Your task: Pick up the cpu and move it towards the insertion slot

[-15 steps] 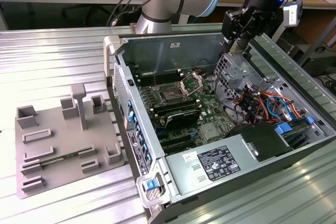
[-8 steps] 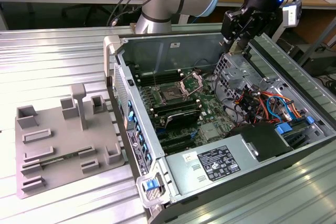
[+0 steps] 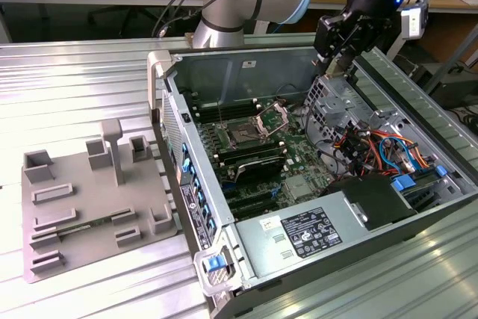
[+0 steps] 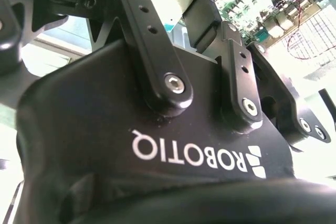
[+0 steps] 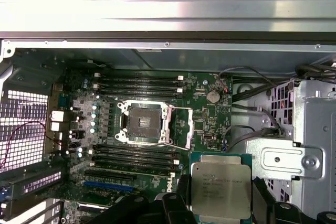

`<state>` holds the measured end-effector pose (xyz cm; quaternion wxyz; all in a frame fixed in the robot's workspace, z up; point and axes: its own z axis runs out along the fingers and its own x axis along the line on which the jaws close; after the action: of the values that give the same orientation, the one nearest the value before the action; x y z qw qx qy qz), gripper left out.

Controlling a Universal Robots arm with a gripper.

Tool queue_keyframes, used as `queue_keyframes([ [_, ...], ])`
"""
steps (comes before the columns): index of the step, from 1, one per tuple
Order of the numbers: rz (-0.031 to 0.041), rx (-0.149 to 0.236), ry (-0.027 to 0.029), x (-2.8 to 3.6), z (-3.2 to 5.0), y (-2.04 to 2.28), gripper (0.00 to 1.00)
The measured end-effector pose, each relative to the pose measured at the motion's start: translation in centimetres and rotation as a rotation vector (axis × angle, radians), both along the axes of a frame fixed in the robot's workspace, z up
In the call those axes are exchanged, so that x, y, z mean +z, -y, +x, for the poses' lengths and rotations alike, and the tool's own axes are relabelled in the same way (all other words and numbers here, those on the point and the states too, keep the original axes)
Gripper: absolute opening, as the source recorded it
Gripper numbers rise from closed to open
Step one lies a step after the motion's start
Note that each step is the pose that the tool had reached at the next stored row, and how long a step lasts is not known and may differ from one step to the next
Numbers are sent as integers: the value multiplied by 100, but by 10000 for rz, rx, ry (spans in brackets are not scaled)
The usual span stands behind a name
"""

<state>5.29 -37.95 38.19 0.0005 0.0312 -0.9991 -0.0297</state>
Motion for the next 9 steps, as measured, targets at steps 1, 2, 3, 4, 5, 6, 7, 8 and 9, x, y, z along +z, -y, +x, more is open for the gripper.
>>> queue_keyframes([
  [1,0,0,0,-2,0,-1,55],
  [2,0,0,0,-6,0,-2,55],
  [3,-1,0,0,-7,0,-3,55],
  [4,-1,0,0,-8,0,-4,55],
  [5,0,0,0,-11,-1,-5,55],
  [6,-1,0,0,-12,-1,-5,55],
  [7,0,0,0,-14,-1,-6,55],
  [8,-1,0,0,-17,-1,-6,55],
  [9,0,0,0,-19,-1,-7,55],
])
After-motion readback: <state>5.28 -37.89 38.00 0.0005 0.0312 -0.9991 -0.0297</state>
